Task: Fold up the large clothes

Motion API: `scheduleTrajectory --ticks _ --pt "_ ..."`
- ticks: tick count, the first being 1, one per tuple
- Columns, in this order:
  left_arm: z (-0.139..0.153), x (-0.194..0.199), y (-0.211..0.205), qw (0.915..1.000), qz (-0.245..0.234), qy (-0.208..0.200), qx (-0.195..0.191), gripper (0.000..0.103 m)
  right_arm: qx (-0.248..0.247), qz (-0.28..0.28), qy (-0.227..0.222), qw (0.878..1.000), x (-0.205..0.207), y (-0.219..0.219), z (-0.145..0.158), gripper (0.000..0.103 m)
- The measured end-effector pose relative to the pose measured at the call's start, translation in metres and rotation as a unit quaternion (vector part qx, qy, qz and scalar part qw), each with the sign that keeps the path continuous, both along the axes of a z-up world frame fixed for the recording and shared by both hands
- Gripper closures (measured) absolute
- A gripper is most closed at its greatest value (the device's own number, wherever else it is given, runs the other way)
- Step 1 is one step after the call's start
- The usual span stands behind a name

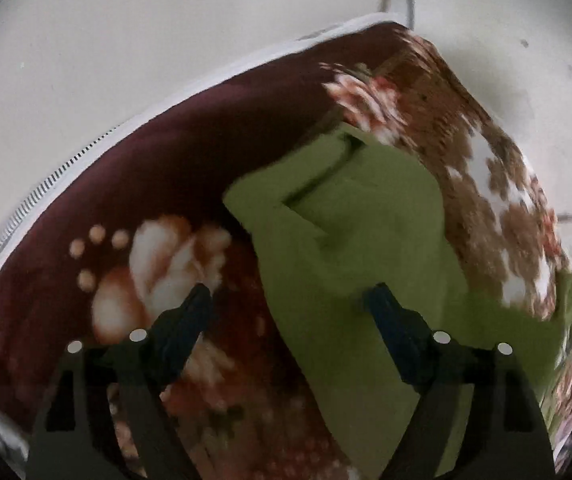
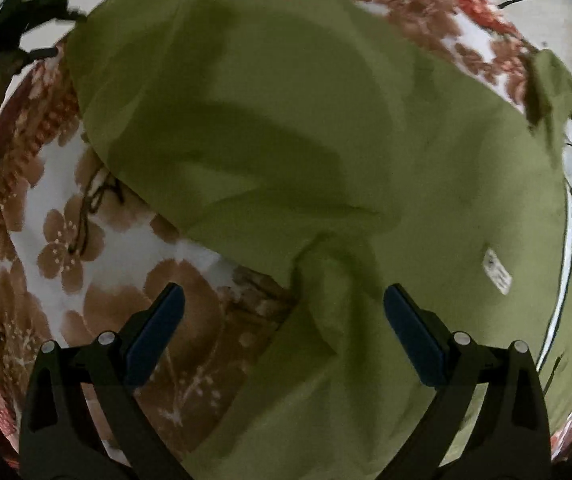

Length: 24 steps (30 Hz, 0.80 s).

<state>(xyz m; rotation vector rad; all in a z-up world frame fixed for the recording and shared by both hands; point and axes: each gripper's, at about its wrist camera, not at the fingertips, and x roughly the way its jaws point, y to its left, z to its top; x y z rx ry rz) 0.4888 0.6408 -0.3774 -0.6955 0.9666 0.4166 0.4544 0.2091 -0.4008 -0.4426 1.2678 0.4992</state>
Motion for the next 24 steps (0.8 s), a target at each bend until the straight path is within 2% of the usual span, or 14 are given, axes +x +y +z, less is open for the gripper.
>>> scheduleTrajectory --ticks 1,3,7,9,10,13,15,17,21,24 --pt "-0.002 0.004 0.003 1.0000 0.000 -0.005 -0.006 0.026 -0.004 0.001 0.004 1.000 0.000 0.002 -0.005 0.005" --pt "-0.012 0.018 0.006 0.9997 -0.017 0.008 -0.013 0.069 -0.015 0.003 0.018 1.000 0.000 0.004 -0.017 0.005" --pt "-0.031 0.033 0.018 0.9988 -0.021 0.026 -0.037 0.077 -0.027 0.010 0.027 0.999 -0.001 0.004 -0.033 0.004" --pt "-0.033 0.035 0.021 0.9982 -0.024 0.025 -0.048 0.094 -0.033 0.008 0.044 0.998 0.000 0.003 -0.045 0.004" --pt "-0.028 0.032 0.021 0.9982 -0.019 0.014 -0.055 0.096 -0.029 0.006 0.045 0.999 0.001 0.002 -0.047 0.004" --pt "0.006 0.023 0.008 0.9989 -0.023 -0.020 -0.035 0.098 -0.031 0.006 0.048 0.998 0.004 0.002 -0.051 0.004" --pt "0.045 0.015 -0.014 0.9980 -0.040 -0.049 -0.007 0.098 -0.035 0.005 0.048 0.998 0.004 0.002 -0.055 0.003" --pt "0.081 0.007 -0.035 0.9954 -0.052 -0.080 0.005 0.098 -0.036 0.005 0.045 0.998 0.005 0.004 -0.058 0.003" --pt "0.167 -0.004 -0.095 0.9826 -0.080 -0.167 -0.012 0.098 -0.036 0.006 0.041 0.999 0.008 0.004 -0.063 0.003" --pt "0.224 0.003 -0.151 0.9671 -0.121 -0.223 -0.016 0.098 -0.034 0.007 0.030 0.999 0.001 0.007 -0.062 0.003"
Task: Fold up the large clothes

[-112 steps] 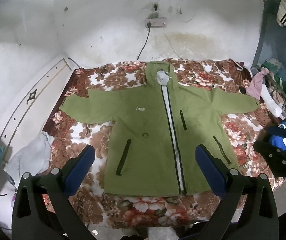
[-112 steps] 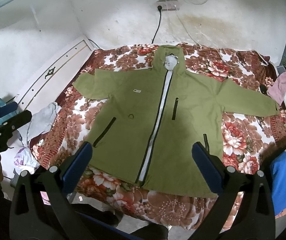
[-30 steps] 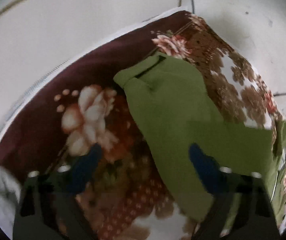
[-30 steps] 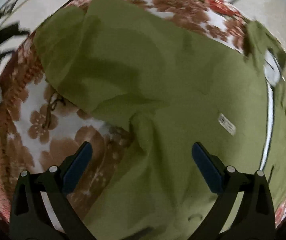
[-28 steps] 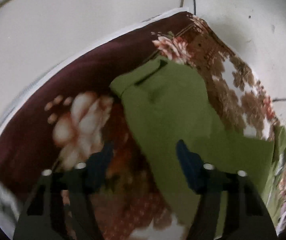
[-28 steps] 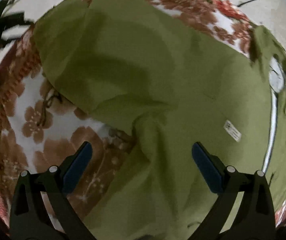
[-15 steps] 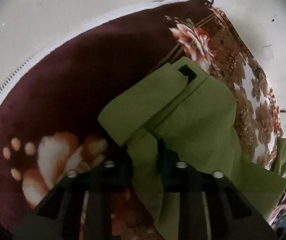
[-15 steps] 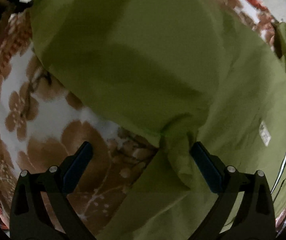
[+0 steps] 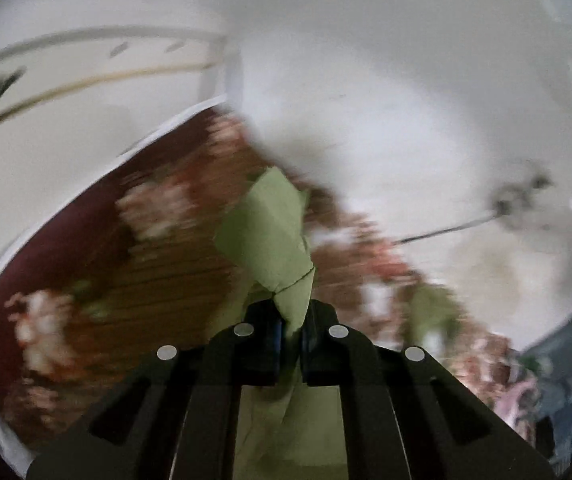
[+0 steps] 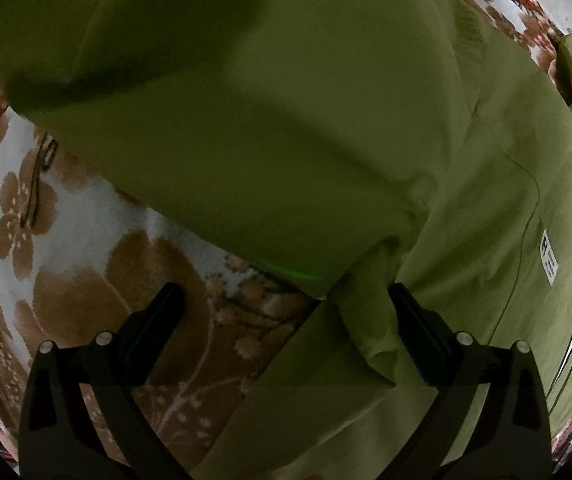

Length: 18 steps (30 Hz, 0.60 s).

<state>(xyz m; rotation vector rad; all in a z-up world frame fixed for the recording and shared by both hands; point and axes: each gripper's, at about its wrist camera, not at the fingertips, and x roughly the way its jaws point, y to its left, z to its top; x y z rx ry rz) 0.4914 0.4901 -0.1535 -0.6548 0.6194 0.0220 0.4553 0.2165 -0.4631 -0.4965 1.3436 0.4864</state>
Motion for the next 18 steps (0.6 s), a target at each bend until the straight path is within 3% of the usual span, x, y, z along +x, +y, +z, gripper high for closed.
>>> scheduleTrajectory --ticks 5,10,18 --pt "0.066 0.016 -0.108 0.9946 -0.065 -0.081 -0.003 0.098 0.013 0.014 -0.022 1.000 -0.014 -0.005 0.000 0.003" --pt "0.087 0.036 -0.236 0.9855 -0.122 -0.108 -0.047 0.098 0.026 0.036 -0.036 0.998 -0.026 -0.014 0.000 0.003" --pt "0.035 0.069 -0.434 0.9700 -0.205 -0.070 -0.110 0.098 0.044 0.080 -0.047 0.995 -0.054 -0.027 0.000 0.003"
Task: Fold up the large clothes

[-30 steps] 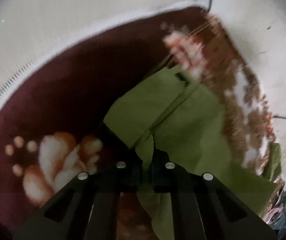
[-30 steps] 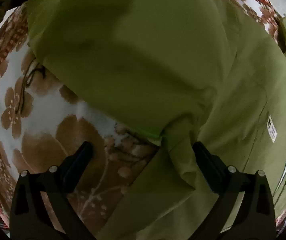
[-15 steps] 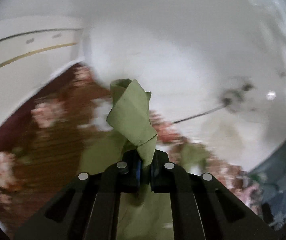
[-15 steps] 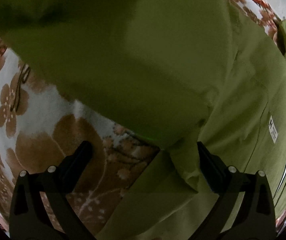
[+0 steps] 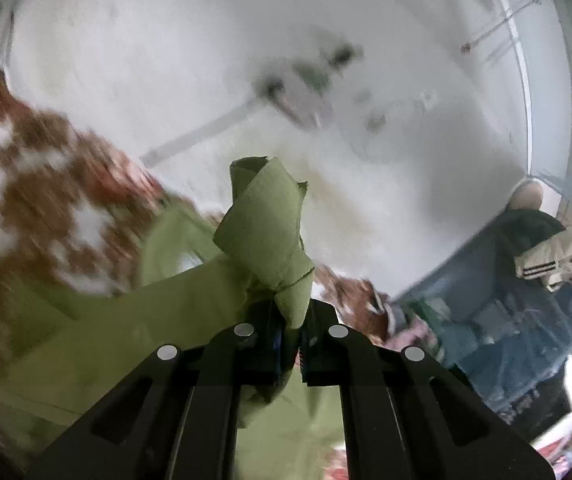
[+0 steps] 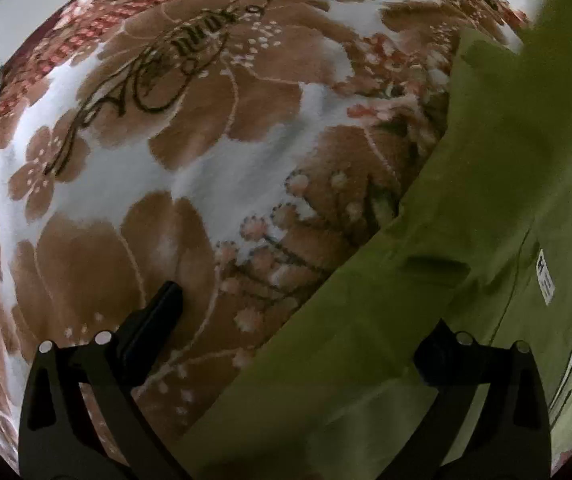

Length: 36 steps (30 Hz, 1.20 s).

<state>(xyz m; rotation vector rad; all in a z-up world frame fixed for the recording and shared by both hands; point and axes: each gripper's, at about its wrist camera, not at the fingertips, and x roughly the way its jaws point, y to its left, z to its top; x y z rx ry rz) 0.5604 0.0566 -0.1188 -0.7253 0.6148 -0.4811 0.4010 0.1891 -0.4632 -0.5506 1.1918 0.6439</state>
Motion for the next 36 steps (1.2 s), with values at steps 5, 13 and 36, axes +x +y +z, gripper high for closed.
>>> scheduleTrajectory --ticks 5,13,36 --pt "-0.035 0.005 -0.117 0.9971 -0.064 0.029 0.032 0.098 0.031 0.050 -0.026 0.998 -0.021 -0.024 -0.002 0.004" --pt "-0.145 -0.012 -0.275 0.9616 -0.168 0.056 0.209 0.098 0.141 0.090 -0.069 0.983 -0.045 -0.069 0.003 0.003" --pt "-0.182 -0.055 -0.326 0.9122 -0.217 0.122 0.325 0.022 0.118 0.047 -0.062 0.990 -0.036 -0.147 0.045 0.005"
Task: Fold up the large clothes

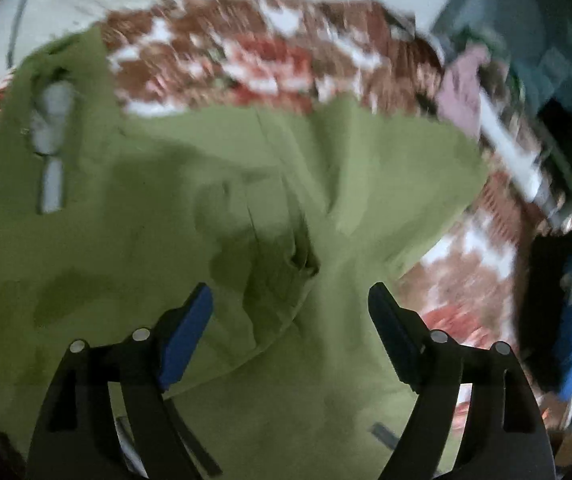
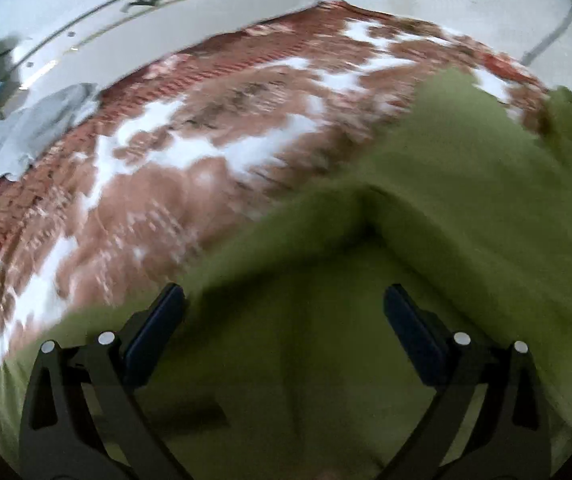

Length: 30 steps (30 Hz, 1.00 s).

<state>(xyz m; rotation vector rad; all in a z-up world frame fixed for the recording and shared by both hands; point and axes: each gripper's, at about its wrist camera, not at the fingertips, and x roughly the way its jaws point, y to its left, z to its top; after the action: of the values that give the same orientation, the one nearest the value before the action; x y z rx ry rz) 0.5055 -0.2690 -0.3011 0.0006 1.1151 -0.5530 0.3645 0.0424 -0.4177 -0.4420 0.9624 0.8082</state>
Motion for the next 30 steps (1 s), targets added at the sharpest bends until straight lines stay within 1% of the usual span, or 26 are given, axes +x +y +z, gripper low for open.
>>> scheduleTrajectory --ticks 2,3,4,5,6,8,9,10,11,12,14,15,17,18,21,22,24,26,27,28,30 --pt "0.031 0.001 0.022 0.9996 0.021 -0.020 -0.001 0.020 -0.056 -0.005 -0.016 0.998 -0.003 -0.015 -0.006 0.005" --pt "0.049 0.001 0.038 0.9988 0.035 -0.034 0.005 0.018 -0.077 -0.008 -0.027 0.997 -0.004 -0.027 -0.007 0.005" --pt "0.061 0.002 0.053 0.9978 0.048 -0.044 0.012 0.017 -0.100 -0.019 -0.041 0.994 -0.005 -0.047 -0.007 0.005" --pt "0.072 0.003 0.070 0.9966 0.061 -0.053 0.015 0.016 -0.109 -0.030 -0.044 0.993 -0.004 -0.060 -0.007 0.005" --pt "0.084 0.003 0.097 0.9953 0.074 -0.061 0.016 0.015 -0.117 -0.048 -0.039 0.991 -0.001 -0.079 -0.007 0.005" --pt "0.092 0.003 0.136 0.9930 0.090 -0.074 0.019 0.012 -0.116 -0.102 -0.009 0.988 0.012 -0.132 -0.004 0.005" --pt "0.090 0.003 0.161 0.9913 0.100 -0.081 0.030 0.010 -0.103 -0.146 0.008 0.984 0.024 -0.168 0.003 0.005" --pt "0.084 0.004 0.182 0.9894 0.108 -0.085 0.045 0.008 -0.086 -0.182 0.013 0.979 0.033 -0.196 0.011 0.005" --pt "0.073 0.006 0.200 0.9872 0.117 -0.086 0.066 0.008 -0.069 -0.223 0.017 0.972 0.044 -0.229 0.020 0.005" --pt "0.050 0.008 0.228 0.9834 0.132 -0.076 0.098 0.008 -0.061 -0.253 0.021 0.965 0.055 -0.254 0.027 0.005" --pt "0.012 0.010 0.264 0.9782 0.151 -0.050 0.134 0.008 -0.046 -0.313 0.039 0.948 0.083 -0.309 0.038 0.005" --pt "-0.002 0.008 0.277 0.9759 0.159 -0.041 0.144 0.008 -0.046 -0.344 0.041 0.937 0.099 -0.337 0.043 0.005" --pt "-0.029 0.003 0.299 0.9719 0.171 -0.026 0.159 0.008 -0.046 -0.376 0.042 0.925 0.123 -0.368 0.050 0.005" --pt "-0.043 0.000 0.309 0.9701 0.173 -0.020 0.168 0.008 -0.045 -0.385 0.043 0.921 0.134 -0.380 0.052 0.005" --pt "-0.072 -0.012 0.325 0.9674 0.169 -0.015 0.188 0.008 -0.017 -0.413 0.079 0.907 0.168 -0.407 0.052 0.005" --pt "-0.079 -0.015 0.326 0.9672 0.168 -0.012 0.190 0.008 -0.006 -0.419 0.084 0.904 0.177 -0.411 0.052 0.006" --pt "-0.090 -0.022 0.330 0.9698 0.162 -0.008 0.183 0.008 0.009 -0.415 0.081 0.906 0.192 -0.417 0.053 0.009" --pt "-0.098 -0.026 0.334 0.9741 0.156 -0.001 0.163 0.008 0.014 -0.415 0.097 0.905 0.206 -0.420 0.047 0.009" --pt "-0.099 -0.028 0.335 0.9751 0.156 0.000 0.157 0.008 0.018 -0.418 0.115 0.901 0.212 -0.420 0.041 0.013" --pt "-0.100 -0.029 0.337 0.9755 0.158 -0.002 0.153 0.008 0.023 -0.426 0.136 0.894 0.218 -0.420 0.032 0.024" --pt "-0.103 -0.031 0.342 0.9754 0.167 -0.006 0.144 0.008 0.040 -0.439 0.169 0.882 0.226 -0.425 0.020 0.034"
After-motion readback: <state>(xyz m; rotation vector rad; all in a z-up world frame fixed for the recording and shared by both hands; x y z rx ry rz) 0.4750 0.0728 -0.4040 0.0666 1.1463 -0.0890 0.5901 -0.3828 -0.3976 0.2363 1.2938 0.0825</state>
